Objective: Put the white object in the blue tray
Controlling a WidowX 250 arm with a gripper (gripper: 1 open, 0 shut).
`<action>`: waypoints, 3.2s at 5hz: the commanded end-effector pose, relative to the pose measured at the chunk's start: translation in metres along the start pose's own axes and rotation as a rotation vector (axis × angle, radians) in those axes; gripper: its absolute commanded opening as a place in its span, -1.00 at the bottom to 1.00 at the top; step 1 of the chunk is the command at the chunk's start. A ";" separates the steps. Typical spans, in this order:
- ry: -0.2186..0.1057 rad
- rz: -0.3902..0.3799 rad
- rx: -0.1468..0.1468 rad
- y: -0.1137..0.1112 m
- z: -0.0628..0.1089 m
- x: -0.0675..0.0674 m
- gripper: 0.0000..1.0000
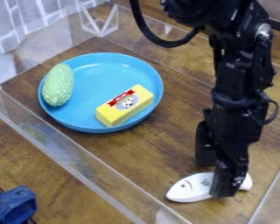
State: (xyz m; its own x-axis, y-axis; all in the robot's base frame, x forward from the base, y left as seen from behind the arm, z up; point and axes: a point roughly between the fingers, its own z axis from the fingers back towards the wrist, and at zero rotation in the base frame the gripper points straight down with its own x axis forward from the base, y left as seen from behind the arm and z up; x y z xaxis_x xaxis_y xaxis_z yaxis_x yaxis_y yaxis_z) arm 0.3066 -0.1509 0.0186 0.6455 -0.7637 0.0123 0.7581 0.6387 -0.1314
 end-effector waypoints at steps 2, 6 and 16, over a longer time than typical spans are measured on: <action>-0.016 0.005 -0.002 0.010 -0.004 -0.006 1.00; -0.028 0.014 -0.031 0.010 -0.005 -0.008 1.00; 0.001 0.034 -0.144 0.008 -0.015 -0.015 1.00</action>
State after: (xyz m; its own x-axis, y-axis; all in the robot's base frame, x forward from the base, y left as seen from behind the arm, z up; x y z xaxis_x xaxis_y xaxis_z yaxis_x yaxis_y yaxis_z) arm 0.3075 -0.1458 0.0191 0.6579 -0.7510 0.0561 0.7379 0.6279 -0.2474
